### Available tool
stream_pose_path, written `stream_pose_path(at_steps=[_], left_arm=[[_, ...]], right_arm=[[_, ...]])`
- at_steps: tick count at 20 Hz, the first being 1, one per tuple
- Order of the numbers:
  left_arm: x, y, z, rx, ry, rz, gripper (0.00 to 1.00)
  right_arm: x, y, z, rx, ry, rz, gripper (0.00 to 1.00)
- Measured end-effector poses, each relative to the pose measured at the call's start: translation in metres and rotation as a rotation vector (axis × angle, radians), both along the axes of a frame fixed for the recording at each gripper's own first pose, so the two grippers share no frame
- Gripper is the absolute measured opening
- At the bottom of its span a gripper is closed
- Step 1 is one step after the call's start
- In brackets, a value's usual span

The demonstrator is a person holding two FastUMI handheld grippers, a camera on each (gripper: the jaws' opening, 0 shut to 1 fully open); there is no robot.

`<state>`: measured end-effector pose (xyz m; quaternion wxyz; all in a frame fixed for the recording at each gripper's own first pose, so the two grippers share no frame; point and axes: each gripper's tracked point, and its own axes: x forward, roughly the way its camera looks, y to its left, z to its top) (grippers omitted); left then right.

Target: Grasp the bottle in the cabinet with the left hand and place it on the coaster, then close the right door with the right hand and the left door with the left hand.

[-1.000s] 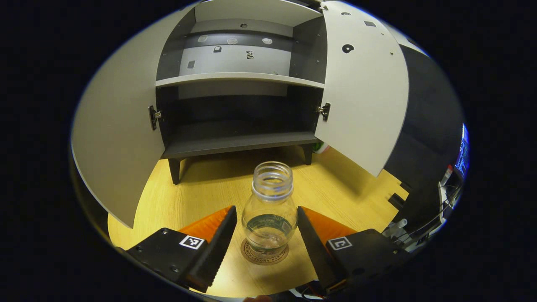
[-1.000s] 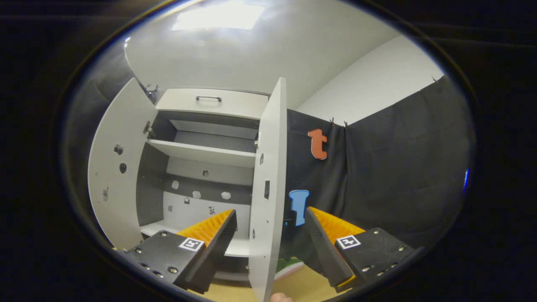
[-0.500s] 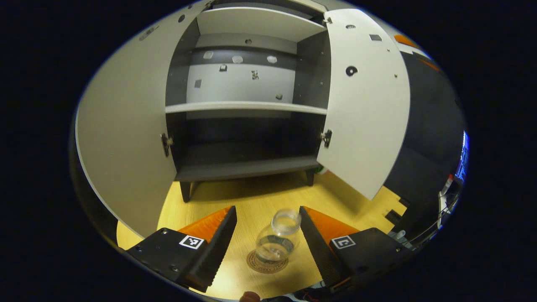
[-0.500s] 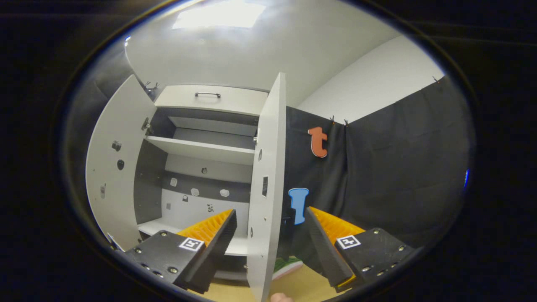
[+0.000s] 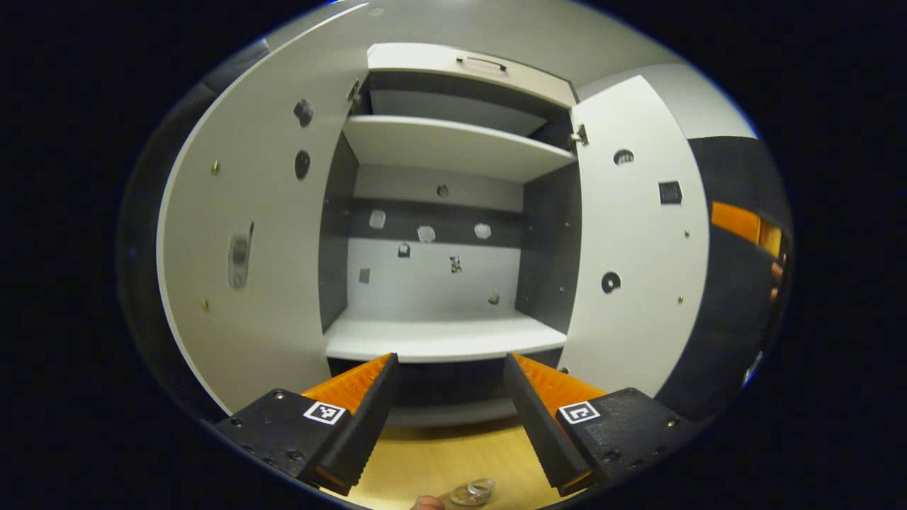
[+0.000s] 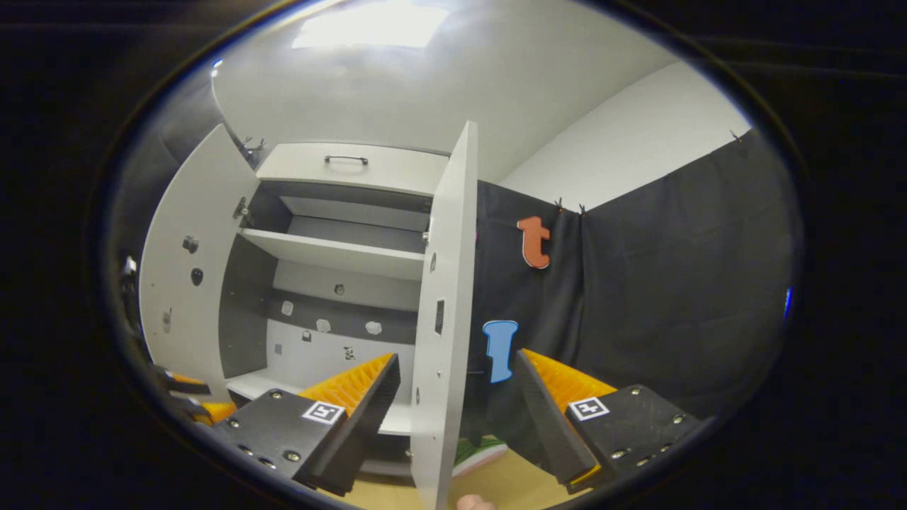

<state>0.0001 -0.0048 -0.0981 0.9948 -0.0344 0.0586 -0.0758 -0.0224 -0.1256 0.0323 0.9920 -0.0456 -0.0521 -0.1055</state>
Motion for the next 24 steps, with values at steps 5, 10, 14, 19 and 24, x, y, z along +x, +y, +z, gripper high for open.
stream_pose_path(at_steps=[5, 10, 14, 19, 24], left_arm=[[0.002, 0.02, 0.075, 0.003, -0.085, 0.101, 0.92], [-0.013, 0.034, 0.094, -0.053, -0.043, 0.152, 0.95], [-0.028, 0.066, 0.109, -0.005, -0.086, 0.252, 0.96], [-0.046, 0.088, 0.12, 0.043, -0.129, 0.322, 0.92], [-0.055, 0.103, 0.111, 0.034, -0.108, 0.36, 0.95]], right_arm=[[-0.001, -0.038, 0.007, -0.021, -0.018, -0.081, 0.99], [0.004, -0.072, 0.006, 0.008, -0.016, -0.135, 0.99], [0.012, -0.078, 0.001, 0.004, 0.001, -0.129, 0.99], [0.023, -0.069, -0.004, 0.06, 0.012, -0.094, 0.99], [0.031, -0.064, -0.01, 0.081, 0.03, -0.067, 0.98]])
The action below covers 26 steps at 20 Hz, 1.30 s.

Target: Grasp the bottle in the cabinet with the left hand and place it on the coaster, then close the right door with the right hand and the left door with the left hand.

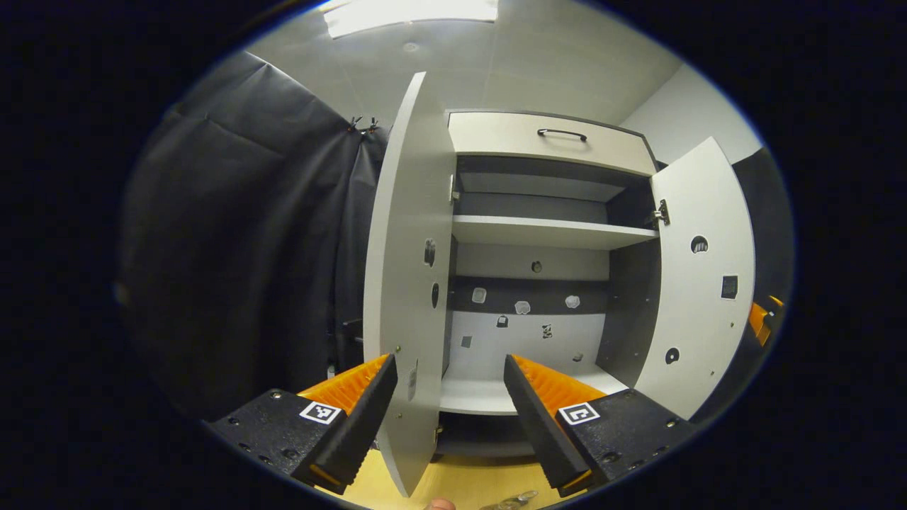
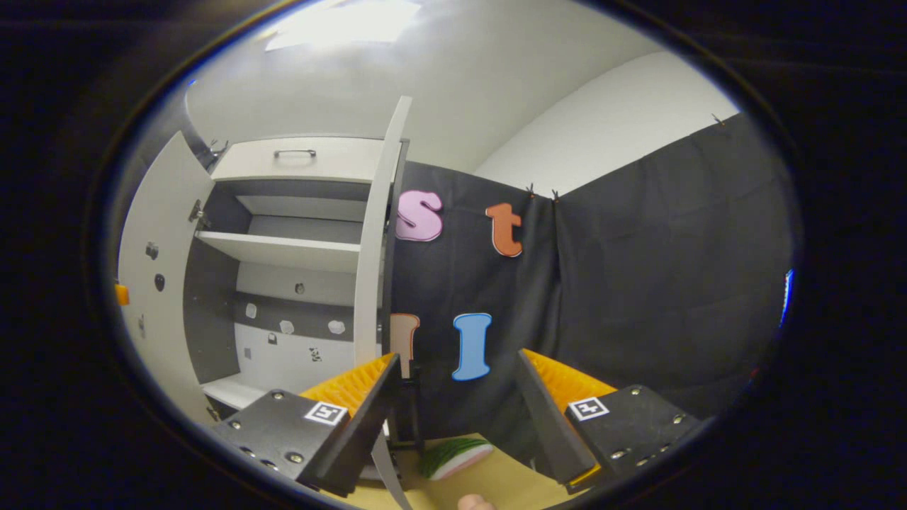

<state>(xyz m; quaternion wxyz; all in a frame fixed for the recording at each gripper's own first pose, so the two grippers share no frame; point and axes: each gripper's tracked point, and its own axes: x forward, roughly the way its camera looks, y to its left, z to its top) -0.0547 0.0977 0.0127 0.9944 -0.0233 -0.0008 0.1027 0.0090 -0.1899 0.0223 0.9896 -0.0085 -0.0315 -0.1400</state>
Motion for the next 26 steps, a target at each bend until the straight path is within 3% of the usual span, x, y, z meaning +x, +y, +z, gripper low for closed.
stream_pose_path(at_steps=[6, 7, 8, 11, 13, 14, 15, 23, 24, 26], left_arm=[[-0.006, 0.008, -0.012, -0.026, 0.032, 0.016, 0.96], [-0.004, 0.006, -0.011, -0.03, 0.03, 0.013, 0.92], [-0.002, 0.002, -0.011, -0.035, 0.029, 0.004, 0.96], [0.005, -0.011, -0.016, -0.037, 0.042, -0.031, 0.94], [0.007, -0.014, -0.016, -0.031, 0.043, -0.042, 0.96], [0.006, -0.015, -0.018, -0.028, 0.046, -0.044, 0.92], [0.004, -0.014, -0.019, -0.028, 0.049, -0.044, 0.96], [-0.016, 0.007, -0.032, -0.075, 0.08, 0.013, 0.96], [-0.02, 0.011, -0.032, -0.074, 0.083, 0.025, 0.92], [-0.028, 0.018, -0.035, -0.069, 0.092, 0.046, 0.96]], right_arm=[[0.004, 0.021, 0.001, 0.032, 0.006, 0.124, 1.0], [0.003, 0.028, 0.002, 0.043, 0.004, 0.155, 0.97], [0.003, 0.041, 0.002, 0.048, 0.003, 0.19, 0.97], [0.008, 0.077, 0.001, 0.049, -0.002, 0.274, 0.93], [0.011, 0.085, 0.001, 0.051, 0.0, 0.304, 0.97], [0.012, 0.088, 0.001, 0.057, 0.003, 0.321, 0.92], [0.013, 0.091, 0.0, 0.072, 0.007, 0.34, 1.0], [0.043, 0.126, -0.032, 0.24, 0.155, 0.512, 0.97], [0.046, 0.132, -0.034, 0.265, 0.169, 0.535, 0.97], [0.055, 0.147, -0.036, 0.29, 0.185, 0.564, 0.98]])
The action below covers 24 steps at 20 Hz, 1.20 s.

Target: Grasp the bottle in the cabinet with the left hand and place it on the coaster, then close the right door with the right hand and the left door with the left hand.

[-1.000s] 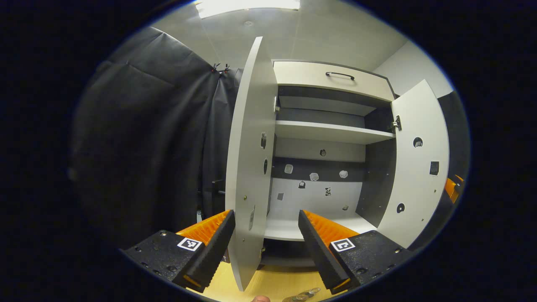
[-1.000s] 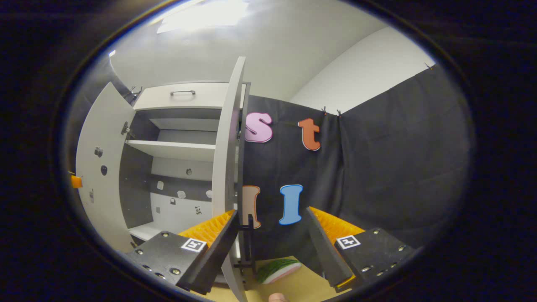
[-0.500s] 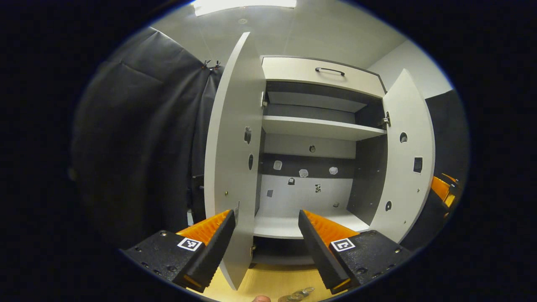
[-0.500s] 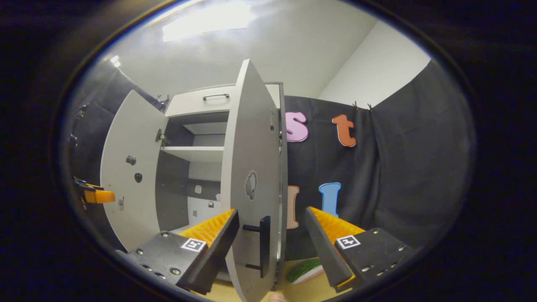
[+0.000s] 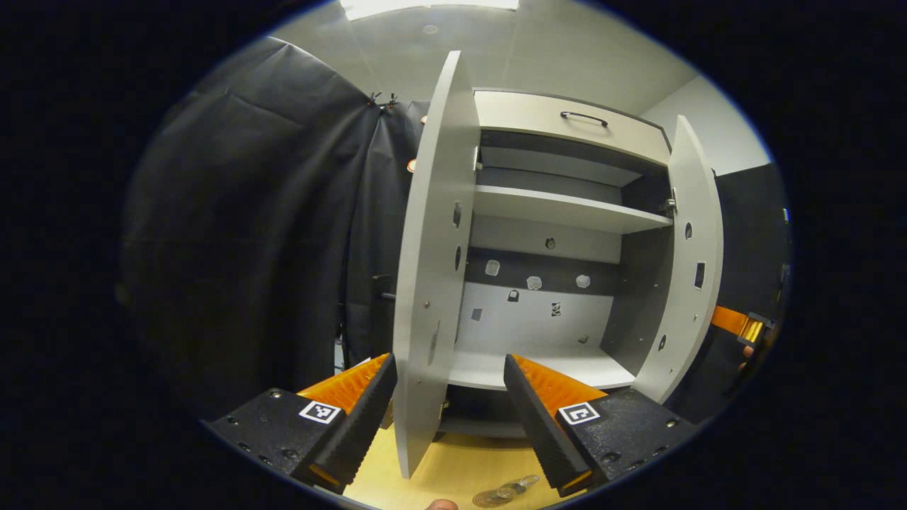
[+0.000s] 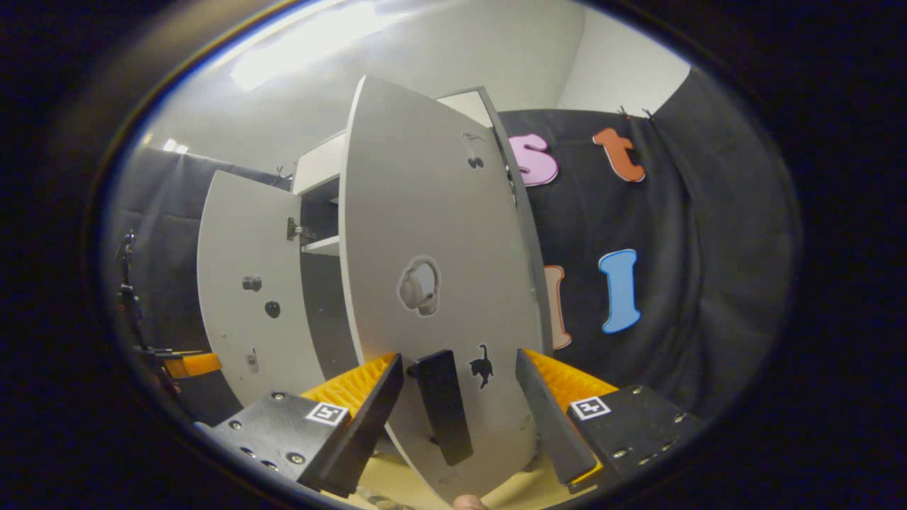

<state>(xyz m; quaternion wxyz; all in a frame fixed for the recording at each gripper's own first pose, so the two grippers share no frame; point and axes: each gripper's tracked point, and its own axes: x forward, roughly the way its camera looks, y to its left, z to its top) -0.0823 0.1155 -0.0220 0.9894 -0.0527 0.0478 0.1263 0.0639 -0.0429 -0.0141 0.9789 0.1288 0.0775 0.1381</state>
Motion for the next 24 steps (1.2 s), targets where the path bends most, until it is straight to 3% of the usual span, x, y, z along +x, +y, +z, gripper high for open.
stream_pose_path(at_steps=[6, 8, 13, 14, 16, 19, 20, 23, 24], left_arm=[[-0.015, 0.015, 0.0, 0.014, 0.002, 0.048, 0.96], [-0.016, 0.018, 0.001, 0.018, 0.001, 0.061, 0.92], [-0.032, 0.037, 0.005, 0.036, 0.001, 0.112, 0.96], [-0.034, 0.041, 0.005, 0.039, 0.0, 0.125, 0.92], [-0.038, 0.05, 0.007, 0.044, -0.003, 0.151, 0.96], [-0.042, 0.063, 0.009, 0.047, -0.006, 0.185, 0.96], [-0.044, 0.067, 0.008, 0.047, -0.004, 0.196, 0.92], [-0.05, 0.078, 0.006, 0.048, -0.003, 0.233, 0.96], [-0.054, 0.082, 0.006, 0.049, -0.002, 0.245, 0.92]], right_arm=[[0.026, 0.029, -0.009, 0.028, 0.04, 0.069, 0.98], [0.035, 0.041, -0.01, 0.023, 0.035, 0.084, 0.97], [0.054, 0.068, -0.02, 0.035, 0.063, 0.105, 1.0], [0.057, 0.072, -0.022, 0.051, 0.076, 0.11, 1.0], [0.065, 0.081, -0.023, 0.068, 0.086, 0.11, 0.97], [0.075, 0.089, -0.024, 0.047, 0.078, 0.093, 1.0], [0.078, 0.092, -0.025, 0.033, 0.072, 0.083, 0.96], [0.087, 0.099, -0.027, 0.0, 0.056, 0.049, 1.0], [0.09, 0.1, -0.026, -0.004, 0.054, 0.038, 1.0]])
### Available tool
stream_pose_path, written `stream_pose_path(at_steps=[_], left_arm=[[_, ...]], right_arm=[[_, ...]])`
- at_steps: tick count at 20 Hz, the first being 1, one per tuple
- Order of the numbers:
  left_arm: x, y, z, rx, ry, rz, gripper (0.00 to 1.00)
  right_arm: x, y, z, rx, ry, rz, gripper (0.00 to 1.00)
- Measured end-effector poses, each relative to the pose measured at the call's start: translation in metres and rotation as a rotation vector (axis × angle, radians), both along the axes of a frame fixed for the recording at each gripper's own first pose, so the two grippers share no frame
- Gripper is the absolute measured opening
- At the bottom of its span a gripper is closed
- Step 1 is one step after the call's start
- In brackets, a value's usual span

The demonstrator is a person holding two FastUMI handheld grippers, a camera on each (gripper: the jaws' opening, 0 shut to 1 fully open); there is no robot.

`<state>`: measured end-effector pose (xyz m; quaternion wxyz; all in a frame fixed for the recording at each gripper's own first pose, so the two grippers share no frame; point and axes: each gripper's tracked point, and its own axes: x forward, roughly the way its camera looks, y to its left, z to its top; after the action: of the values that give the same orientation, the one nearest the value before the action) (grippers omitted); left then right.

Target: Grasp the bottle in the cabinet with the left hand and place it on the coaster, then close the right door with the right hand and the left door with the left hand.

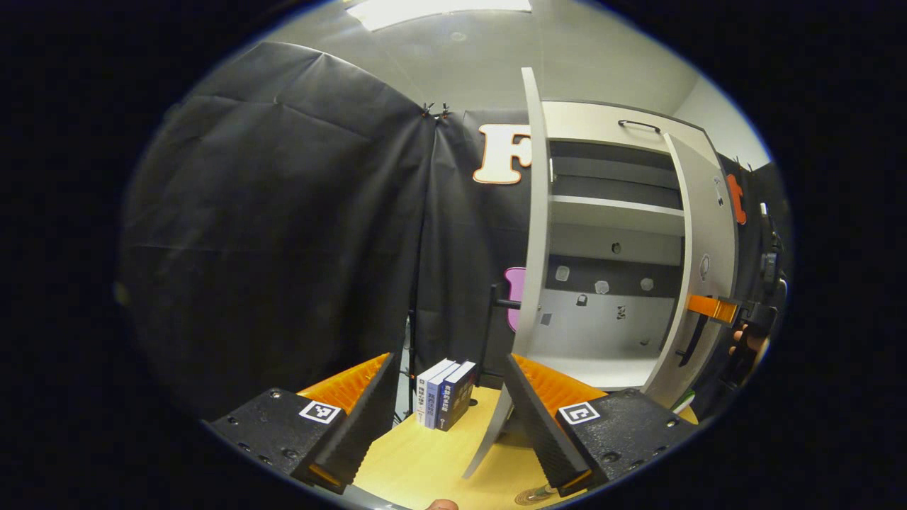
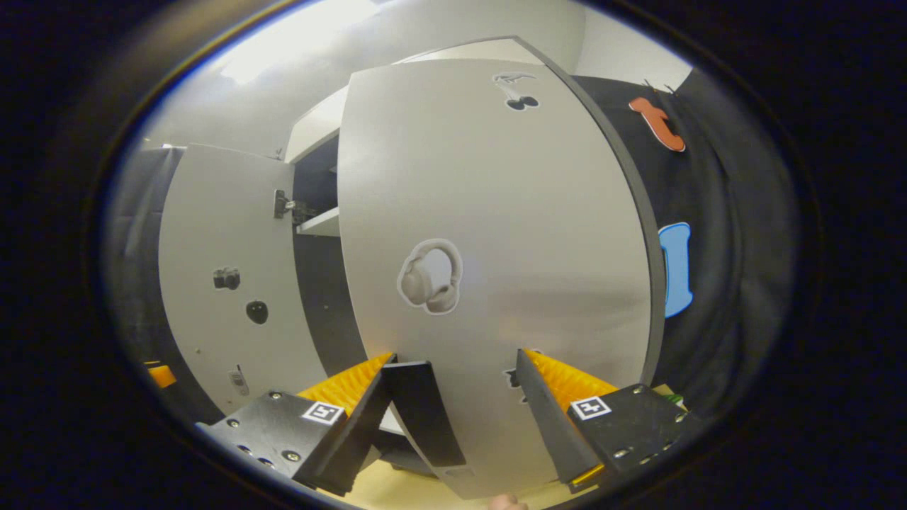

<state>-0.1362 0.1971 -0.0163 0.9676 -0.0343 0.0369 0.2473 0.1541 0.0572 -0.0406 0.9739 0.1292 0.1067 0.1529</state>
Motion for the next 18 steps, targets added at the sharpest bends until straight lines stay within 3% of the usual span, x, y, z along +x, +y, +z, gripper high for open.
stream_pose_path(at_steps=[4, 9, 18], left_arm=[[-0.012, 0.013, -0.004, 0.0, 0.006, 0.042, 0.96], [-0.018, 0.022, -0.008, 0.013, 0.018, 0.06, 0.92], [-0.016, 0.024, -0.015, -0.01, 0.018, 0.025, 0.92]], right_arm=[[0.017, 0.007, -0.002, -0.02, -0.013, -0.052, 0.97], [0.028, 0.011, -0.006, -0.044, -0.03, -0.129, 1.0], [0.035, 0.012, -0.01, -0.1, -0.07, -0.233, 1.0]])
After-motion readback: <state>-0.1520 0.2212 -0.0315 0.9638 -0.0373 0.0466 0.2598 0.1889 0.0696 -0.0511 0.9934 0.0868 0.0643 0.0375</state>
